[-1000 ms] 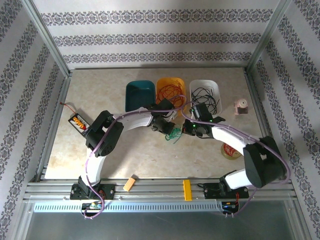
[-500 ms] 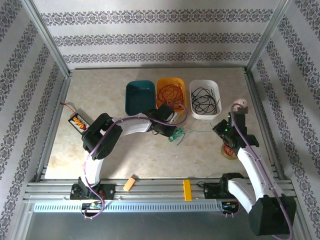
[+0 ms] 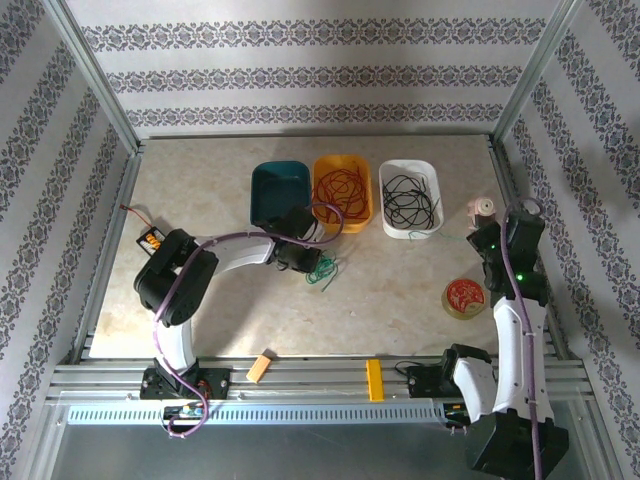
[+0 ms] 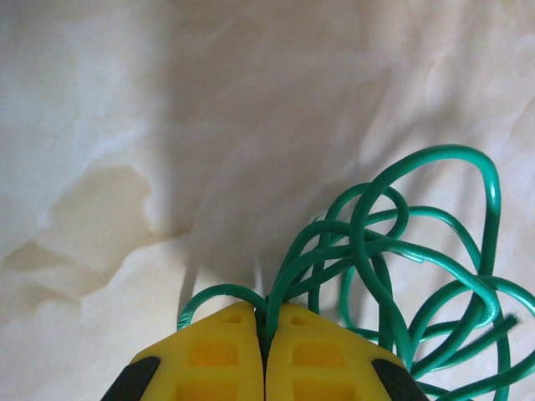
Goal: Untangle the cables
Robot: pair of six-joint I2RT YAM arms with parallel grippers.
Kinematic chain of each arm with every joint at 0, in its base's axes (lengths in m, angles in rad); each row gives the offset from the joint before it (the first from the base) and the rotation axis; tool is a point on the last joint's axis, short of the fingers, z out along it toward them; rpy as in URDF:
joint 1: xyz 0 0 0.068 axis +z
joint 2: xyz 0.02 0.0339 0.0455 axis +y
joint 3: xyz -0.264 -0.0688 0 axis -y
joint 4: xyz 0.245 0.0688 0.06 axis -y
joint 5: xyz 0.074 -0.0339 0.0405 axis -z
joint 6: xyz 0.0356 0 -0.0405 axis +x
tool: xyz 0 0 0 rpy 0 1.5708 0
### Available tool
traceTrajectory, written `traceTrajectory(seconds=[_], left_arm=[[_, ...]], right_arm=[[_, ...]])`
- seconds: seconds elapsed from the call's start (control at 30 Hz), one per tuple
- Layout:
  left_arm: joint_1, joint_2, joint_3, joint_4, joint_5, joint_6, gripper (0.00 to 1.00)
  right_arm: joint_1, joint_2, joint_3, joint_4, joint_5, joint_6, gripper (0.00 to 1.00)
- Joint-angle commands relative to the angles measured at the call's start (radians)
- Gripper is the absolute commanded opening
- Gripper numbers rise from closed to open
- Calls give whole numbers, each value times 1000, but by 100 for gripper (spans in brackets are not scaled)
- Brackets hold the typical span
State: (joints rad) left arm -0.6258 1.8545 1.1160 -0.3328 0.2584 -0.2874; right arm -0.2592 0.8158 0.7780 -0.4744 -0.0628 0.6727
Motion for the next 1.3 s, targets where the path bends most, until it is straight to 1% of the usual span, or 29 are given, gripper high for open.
traceTrajectory(seconds=[0.0, 0.03, 0.1, 0.2, 0.27, 0.33, 0.37, 0.4, 0.43, 0.53, 0.57, 0.63, 0.73, 0.77, 0.8, 0.87, 0.93, 0.97, 1.0, 1.1, 1.17, 1.27], left_arm=[[9, -8, -70, -129, 18, 48, 0], [11, -22, -78, -103, 43, 40, 0], [10, -46, -89, -57, 84, 29, 0], [10, -81, -114, 11, 116, 10, 0], [10, -104, -136, 51, 130, 4, 0], [11, -135, -163, 98, 148, 7, 27], [11, -152, -174, 117, 148, 7, 31], [11, -173, -187, 138, 143, 6, 38], [11, -198, -199, 158, 133, 2, 50], [11, -287, -238, 243, 84, -29, 79], [10, -322, -253, 280, 59, -45, 85], [11, -416, -285, 353, -33, -82, 93], [27, -554, -337, 468, -177, -168, 96], [30, -589, -345, 472, -244, -197, 97], [40, -626, -346, 454, -336, -233, 97], [59, -682, -329, 337, -541, -333, 97], [87, -716, -283, 105, -767, -469, 97], [102, -723, -265, 12, -830, -515, 97], [120, -734, -261, -38, -860, -530, 97], [149, -775, -277, -101, -900, -561, 97], [162, -799, -287, -120, -896, -577, 97], [171, -819, -300, -128, -888, -579, 97]], right_arm=[[82, -7, 77, 112, -165, -43, 4], [118, 0, 100, 127, -189, -43, 4], [190, 5, 144, 138, -187, -32, 4], [299, 20, 206, 158, -128, -24, 5], [356, 57, 242, 170, -97, -4, 5], [431, 118, 268, 205, -75, 0, 6], [468, 153, 285, 207, -45, -8, 6], [511, 200, 309, 208, -19, -30, 5], [556, 253, 347, 206, 5, -51, 5], [665, 402, 451, 204, 71, -106, 5], [692, 446, 488, 197, 99, -120, 5], [746, 544, 568, 192, 146, -162, 5], [819, 687, 713, 129, 257, -250, 5], [842, 730, 759, 108, 298, -283, 5], [871, 779, 811, 91, 343, -331, 5], [919, 882, 926, 32, 435, -419, 5], [955, 987, 1039, -20, 510, -502, 5], [969, 1025, 1074, -29, 536, -529, 5], [978, 1063, 1107, -34, 551, -554, 5], [999, 1158, 1188, -53, 580, -610, 5], [1006, 1217, 1233, -76, 585, -636, 6], [1017, 1280, 1262, -90, 552, -662, 6]])
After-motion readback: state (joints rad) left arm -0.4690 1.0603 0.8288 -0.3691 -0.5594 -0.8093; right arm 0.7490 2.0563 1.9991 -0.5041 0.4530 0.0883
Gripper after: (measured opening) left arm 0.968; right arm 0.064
